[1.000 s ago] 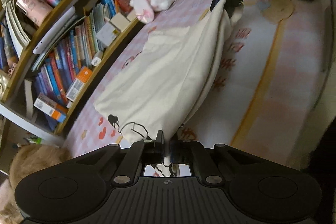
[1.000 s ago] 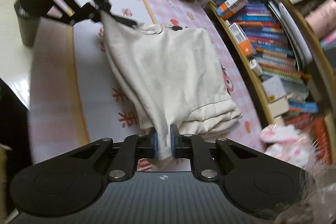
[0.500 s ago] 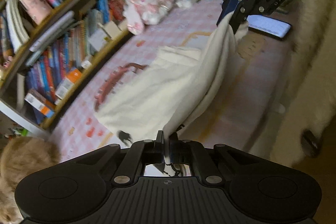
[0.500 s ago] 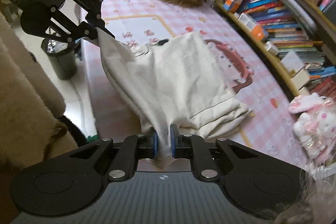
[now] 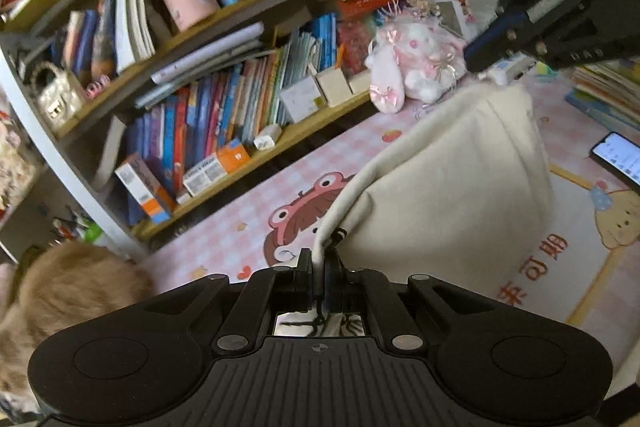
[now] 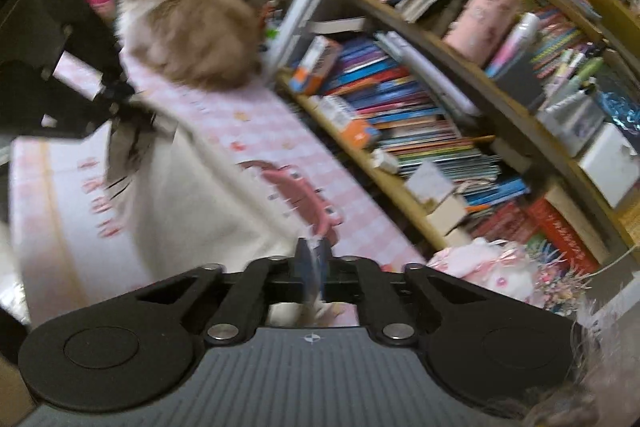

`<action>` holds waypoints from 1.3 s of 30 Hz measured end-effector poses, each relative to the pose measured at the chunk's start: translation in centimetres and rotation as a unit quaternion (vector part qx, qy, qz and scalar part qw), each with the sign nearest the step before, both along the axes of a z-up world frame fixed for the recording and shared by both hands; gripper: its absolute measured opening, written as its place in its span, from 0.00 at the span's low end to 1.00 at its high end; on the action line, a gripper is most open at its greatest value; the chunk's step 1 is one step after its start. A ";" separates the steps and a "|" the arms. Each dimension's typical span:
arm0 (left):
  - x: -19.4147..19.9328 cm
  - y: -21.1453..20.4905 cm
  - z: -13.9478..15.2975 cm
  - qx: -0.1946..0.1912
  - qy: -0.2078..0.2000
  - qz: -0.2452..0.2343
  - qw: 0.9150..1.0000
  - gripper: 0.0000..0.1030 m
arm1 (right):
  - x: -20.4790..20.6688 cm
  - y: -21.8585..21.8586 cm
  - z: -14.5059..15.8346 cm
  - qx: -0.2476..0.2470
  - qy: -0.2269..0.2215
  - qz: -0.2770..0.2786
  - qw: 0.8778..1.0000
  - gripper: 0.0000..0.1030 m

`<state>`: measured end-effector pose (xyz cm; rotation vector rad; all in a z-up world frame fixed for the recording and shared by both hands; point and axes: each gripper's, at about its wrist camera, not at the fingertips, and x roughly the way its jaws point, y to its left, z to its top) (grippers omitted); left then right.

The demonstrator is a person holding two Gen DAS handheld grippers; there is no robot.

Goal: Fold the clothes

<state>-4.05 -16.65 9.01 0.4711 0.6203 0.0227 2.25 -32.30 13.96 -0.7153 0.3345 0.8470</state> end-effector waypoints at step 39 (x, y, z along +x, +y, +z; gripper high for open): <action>7.4 16.0 -1.9 -0.281 0.002 0.068 0.957 0.74 | 13.2 -0.7 -13.3 0.174 0.397 -0.281 0.856 0.23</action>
